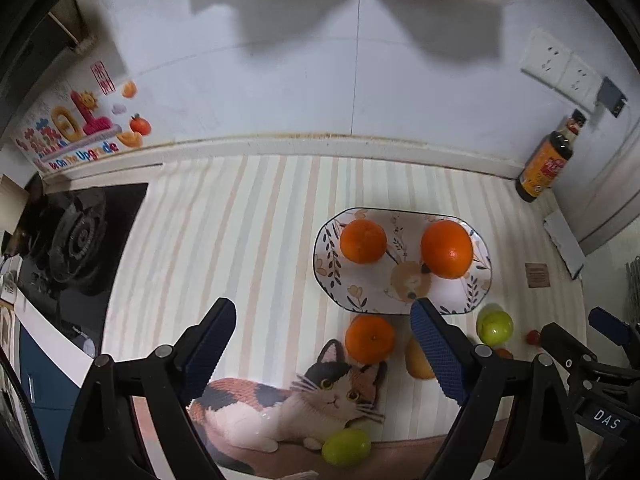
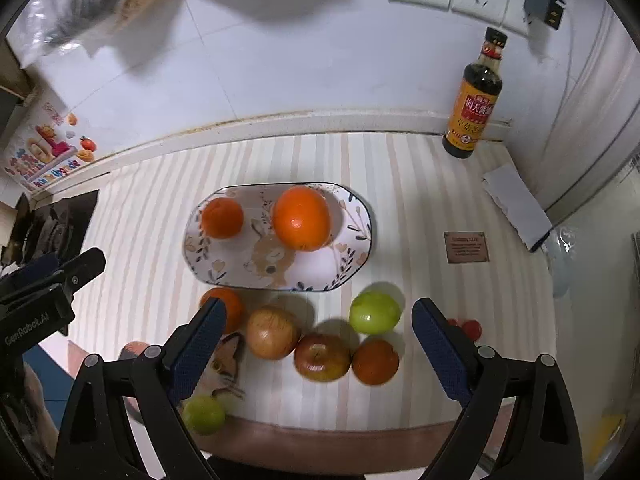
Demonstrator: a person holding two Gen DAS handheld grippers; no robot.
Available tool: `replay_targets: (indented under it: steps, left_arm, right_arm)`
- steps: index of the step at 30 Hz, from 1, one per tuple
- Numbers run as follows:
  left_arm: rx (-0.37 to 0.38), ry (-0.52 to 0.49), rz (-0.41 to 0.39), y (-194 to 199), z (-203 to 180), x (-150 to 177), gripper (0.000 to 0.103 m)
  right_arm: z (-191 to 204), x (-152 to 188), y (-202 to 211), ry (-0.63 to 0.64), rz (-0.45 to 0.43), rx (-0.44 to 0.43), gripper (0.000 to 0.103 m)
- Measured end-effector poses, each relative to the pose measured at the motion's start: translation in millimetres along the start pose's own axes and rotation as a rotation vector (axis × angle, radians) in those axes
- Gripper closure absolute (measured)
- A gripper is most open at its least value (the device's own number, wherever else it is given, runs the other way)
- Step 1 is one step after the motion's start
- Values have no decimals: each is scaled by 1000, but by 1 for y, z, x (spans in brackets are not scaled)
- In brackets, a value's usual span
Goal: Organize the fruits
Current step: 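Lower both fruits onto the plate and open both tools, then grasp another tangerine with the left tool while the right tool grasps a red-yellow apple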
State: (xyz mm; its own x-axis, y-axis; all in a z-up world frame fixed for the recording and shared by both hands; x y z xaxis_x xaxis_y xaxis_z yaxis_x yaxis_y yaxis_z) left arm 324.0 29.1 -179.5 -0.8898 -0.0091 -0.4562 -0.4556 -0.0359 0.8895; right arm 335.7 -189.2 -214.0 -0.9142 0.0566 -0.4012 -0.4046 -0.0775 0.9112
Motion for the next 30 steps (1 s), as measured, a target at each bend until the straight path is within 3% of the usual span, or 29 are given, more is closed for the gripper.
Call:
replay_targets:
  steps: [11,17,19,21,30]
  left_arm:
    - [50,-8,-48,46,10,16,14]
    - [69,11,-44,47,15,26,14]
    - [69,15,-25,40,16,28,12]
    - [69,11,0,30,15,31,2]
    - [36,-34,158,-57,0,43,2]
  right_arm:
    - [17,19,56,-26,-71,-18,7]
    - [15,24,56,-65,-65,-43,7]
    - [8,26,47,-91,-40,-59,7]
    - [-1,29,31,-119,-7,-68,7]
    - [-64,72,-81,-358,226,-175,8]
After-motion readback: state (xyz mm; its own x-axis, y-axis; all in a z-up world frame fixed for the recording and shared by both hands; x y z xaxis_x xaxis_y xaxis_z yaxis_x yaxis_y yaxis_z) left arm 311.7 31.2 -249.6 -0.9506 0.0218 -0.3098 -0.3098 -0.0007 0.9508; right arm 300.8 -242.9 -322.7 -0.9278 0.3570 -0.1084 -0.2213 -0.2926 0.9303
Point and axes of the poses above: each gripper's, at about its wrist camera, not at the fingertips, and y roughly against the way its jaws point, z to its left, x to its underside, the point moved 7 cm from there along -y, roughly the way its jaws point, and after that the axes turned 1 degree about -x, right-handed, at the moved point
